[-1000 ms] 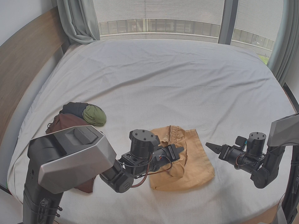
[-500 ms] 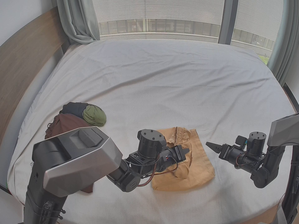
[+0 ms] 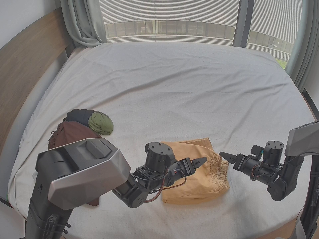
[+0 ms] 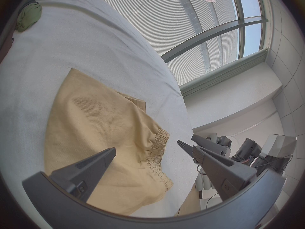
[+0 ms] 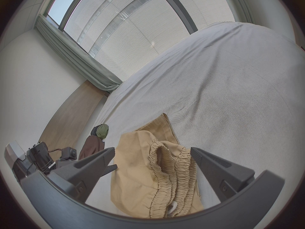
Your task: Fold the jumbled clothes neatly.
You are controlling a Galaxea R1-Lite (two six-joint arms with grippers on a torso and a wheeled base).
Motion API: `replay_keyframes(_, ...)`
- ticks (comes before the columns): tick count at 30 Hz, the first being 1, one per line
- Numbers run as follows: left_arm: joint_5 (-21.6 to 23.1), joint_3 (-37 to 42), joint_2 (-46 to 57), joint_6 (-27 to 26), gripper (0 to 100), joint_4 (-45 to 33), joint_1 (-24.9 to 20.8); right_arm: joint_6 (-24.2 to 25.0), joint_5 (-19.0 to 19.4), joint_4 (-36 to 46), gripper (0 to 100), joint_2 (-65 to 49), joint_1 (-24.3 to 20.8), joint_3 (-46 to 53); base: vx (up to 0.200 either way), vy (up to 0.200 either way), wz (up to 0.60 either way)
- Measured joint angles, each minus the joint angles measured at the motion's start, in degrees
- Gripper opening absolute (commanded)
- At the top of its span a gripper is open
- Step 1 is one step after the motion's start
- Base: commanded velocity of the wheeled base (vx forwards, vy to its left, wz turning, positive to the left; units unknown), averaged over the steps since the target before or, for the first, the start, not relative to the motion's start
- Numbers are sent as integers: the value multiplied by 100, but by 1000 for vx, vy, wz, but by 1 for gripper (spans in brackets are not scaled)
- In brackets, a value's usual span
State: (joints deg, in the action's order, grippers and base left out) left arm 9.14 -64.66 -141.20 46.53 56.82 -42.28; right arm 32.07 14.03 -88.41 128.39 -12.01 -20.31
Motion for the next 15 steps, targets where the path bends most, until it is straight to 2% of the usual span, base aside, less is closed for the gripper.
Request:
replay_keyframes(7, -34, 553, 57, -430, 100, 460, 143, 0, 2, 2, 100, 27, -33, 13, 0, 0, 0)
replay_keyframes(15, -67, 1292, 422, -556, 100, 772, 334, 0, 2, 2, 100, 38, -66, 26, 0, 0, 0)
